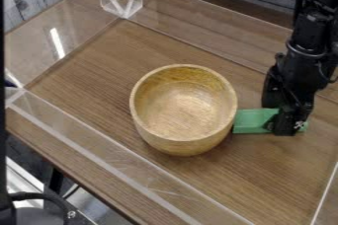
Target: Put the green block in the brown bowl
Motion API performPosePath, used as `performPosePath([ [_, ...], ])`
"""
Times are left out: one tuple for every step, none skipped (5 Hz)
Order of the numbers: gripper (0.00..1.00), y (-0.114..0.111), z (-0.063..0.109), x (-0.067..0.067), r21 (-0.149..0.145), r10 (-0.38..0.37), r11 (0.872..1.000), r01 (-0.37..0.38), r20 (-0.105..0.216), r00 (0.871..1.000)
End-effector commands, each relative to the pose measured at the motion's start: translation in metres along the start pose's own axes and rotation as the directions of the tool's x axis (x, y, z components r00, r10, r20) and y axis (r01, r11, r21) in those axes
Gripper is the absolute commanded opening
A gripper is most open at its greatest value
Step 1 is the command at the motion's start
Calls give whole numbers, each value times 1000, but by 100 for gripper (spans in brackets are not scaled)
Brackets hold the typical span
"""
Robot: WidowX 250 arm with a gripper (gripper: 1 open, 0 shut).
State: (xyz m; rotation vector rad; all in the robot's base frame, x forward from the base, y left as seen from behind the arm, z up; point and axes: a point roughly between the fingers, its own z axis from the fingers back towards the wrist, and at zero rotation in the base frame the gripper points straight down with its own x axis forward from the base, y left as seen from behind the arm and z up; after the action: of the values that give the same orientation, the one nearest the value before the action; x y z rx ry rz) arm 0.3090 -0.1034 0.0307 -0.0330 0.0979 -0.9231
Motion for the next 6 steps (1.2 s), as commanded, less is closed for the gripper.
performPosePath([
  [100, 6, 22, 5, 45, 1, 999, -4, 65, 998],
  [100, 6, 25, 5, 52, 3, 999, -6, 75, 997],
  [100, 7, 27, 4, 60, 3, 998, -9, 86, 996],
  [100, 8, 29, 4, 66, 6, 998, -12, 93, 996],
  [100, 9, 29, 4, 69, 9, 997, -16, 99, 995],
  [100, 10, 29, 4, 72, 12, 997, -20, 105, 994],
])
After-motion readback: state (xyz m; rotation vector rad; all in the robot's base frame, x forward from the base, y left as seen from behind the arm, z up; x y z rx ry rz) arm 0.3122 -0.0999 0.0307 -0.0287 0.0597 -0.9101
